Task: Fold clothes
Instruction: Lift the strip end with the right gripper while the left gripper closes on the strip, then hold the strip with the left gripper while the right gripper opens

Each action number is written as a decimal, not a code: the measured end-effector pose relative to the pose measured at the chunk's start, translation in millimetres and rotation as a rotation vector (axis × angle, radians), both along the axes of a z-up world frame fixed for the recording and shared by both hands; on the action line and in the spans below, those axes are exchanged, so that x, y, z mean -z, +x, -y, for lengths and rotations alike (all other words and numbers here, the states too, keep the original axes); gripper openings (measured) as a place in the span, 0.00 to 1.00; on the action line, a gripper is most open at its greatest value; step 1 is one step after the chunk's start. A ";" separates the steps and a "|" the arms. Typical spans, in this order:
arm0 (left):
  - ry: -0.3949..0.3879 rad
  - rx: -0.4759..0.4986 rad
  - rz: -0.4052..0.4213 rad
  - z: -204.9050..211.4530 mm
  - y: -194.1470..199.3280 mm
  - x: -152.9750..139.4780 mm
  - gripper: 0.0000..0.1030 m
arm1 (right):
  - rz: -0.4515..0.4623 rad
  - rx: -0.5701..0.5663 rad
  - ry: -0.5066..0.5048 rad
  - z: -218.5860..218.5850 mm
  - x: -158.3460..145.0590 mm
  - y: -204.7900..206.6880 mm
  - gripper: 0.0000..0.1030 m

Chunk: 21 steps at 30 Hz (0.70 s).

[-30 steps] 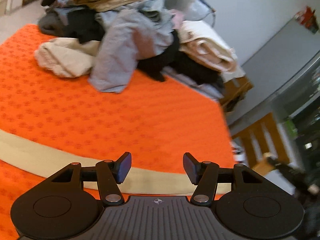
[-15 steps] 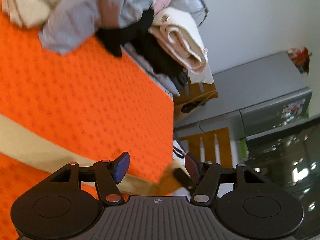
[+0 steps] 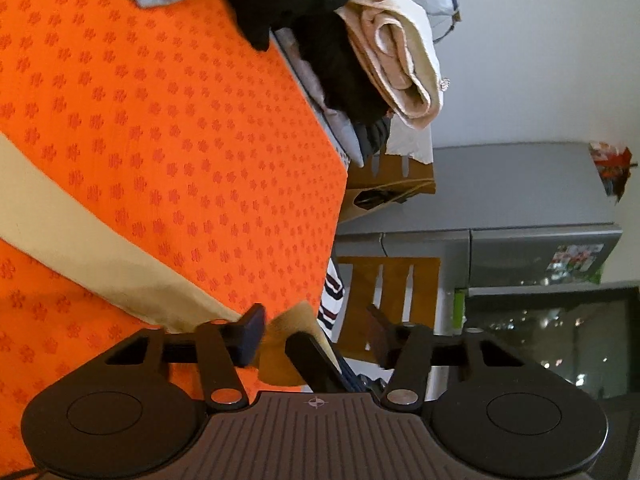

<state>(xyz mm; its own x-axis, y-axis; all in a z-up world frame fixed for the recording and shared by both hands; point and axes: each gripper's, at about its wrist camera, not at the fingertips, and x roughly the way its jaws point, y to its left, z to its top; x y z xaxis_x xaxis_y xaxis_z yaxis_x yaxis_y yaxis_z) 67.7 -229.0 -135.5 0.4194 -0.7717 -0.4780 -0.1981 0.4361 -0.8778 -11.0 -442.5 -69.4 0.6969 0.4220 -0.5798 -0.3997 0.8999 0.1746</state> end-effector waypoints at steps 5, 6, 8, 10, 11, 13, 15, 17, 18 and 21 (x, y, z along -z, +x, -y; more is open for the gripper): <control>-0.048 0.007 -0.028 3.3 0.0 6.6 0.36 | 0.017 -0.012 -0.002 -0.2 -0.6 -2.3 0.11; -0.051 0.001 -0.032 2.5 -0.5 7.5 0.29 | 0.020 -0.011 -0.003 0.0 -0.7 -2.2 0.11; -0.063 -0.015 -0.041 0.1 -1.3 10.0 0.25 | 0.027 -0.008 0.002 1.1 -1.4 -2.0 0.12; -0.090 -0.035 -0.048 -3.5 -1.9 12.6 0.22 | 0.034 -0.011 0.010 2.2 -2.4 -2.0 0.13; -0.089 -0.039 -0.043 -4.9 -2.0 12.1 0.21 | 0.038 -0.015 0.011 2.2 -2.7 -1.6 0.13; -0.073 -0.049 -0.026 -8.2 -1.9 9.7 0.12 | 0.039 -0.026 0.015 2.3 -3.2 -0.8 0.13; -0.049 -0.059 -0.003 -13.2 -1.1 5.8 0.12 | 0.025 -0.063 0.033 5.0 -3.3 -1.5 0.23; -0.018 -0.053 0.016 -20.6 -0.3 1.4 0.12 | 0.009 -0.097 0.051 8.3 -3.3 -2.5 0.33; 0.003 -0.046 0.027 -24.7 -0.1 -0.9 0.12 | -0.004 -0.107 0.063 12.0 -3.0 -4.1 0.34; 0.068 -0.027 0.046 -38.5 -0.6 -5.4 0.12 | -0.055 -0.093 0.083 27.8 1.8 -7.5 0.41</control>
